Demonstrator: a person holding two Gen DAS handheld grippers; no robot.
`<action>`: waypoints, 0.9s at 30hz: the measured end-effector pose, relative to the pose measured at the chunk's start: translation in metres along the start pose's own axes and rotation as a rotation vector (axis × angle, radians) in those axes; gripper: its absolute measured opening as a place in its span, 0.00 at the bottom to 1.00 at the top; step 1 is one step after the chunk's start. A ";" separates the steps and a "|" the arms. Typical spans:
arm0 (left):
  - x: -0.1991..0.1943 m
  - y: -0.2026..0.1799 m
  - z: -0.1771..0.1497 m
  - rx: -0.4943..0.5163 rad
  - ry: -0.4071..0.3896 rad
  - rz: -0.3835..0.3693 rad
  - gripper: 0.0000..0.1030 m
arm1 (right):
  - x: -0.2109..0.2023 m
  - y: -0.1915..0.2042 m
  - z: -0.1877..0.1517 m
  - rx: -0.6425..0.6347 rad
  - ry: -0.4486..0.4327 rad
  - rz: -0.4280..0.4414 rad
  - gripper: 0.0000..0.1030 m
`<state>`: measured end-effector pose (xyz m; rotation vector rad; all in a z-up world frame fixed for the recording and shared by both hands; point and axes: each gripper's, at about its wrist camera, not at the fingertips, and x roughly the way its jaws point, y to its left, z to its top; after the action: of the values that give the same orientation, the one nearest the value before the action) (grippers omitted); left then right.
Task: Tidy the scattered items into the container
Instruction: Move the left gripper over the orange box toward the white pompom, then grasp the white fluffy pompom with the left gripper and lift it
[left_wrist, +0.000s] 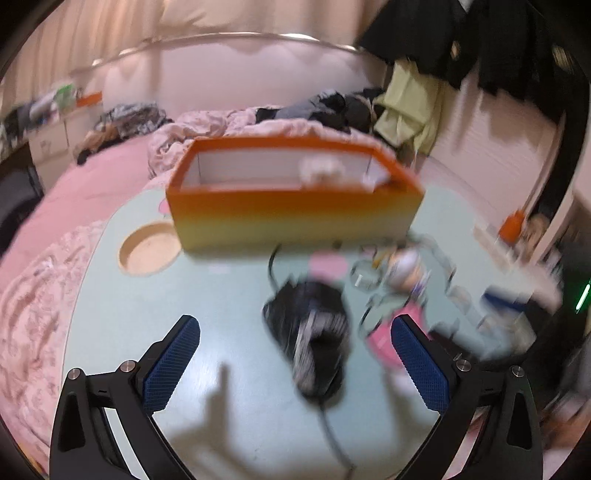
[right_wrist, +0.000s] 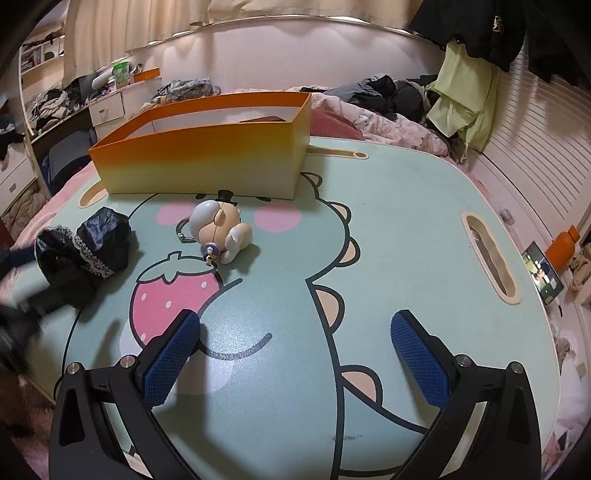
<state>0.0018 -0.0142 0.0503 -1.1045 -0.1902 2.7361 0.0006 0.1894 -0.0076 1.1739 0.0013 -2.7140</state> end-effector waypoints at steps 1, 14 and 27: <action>0.000 0.001 0.012 -0.028 0.008 -0.031 1.00 | 0.000 0.000 0.000 -0.001 0.000 0.001 1.00; 0.098 -0.020 0.145 -0.120 0.243 -0.062 0.92 | -0.002 0.001 0.001 -0.006 -0.006 0.010 1.00; 0.177 -0.036 0.154 -0.092 0.360 0.087 0.67 | -0.002 0.000 0.003 -0.008 -0.013 0.018 1.00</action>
<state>-0.2260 0.0518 0.0483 -1.6396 -0.2214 2.5633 0.0001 0.1898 -0.0041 1.1489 0.0002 -2.7031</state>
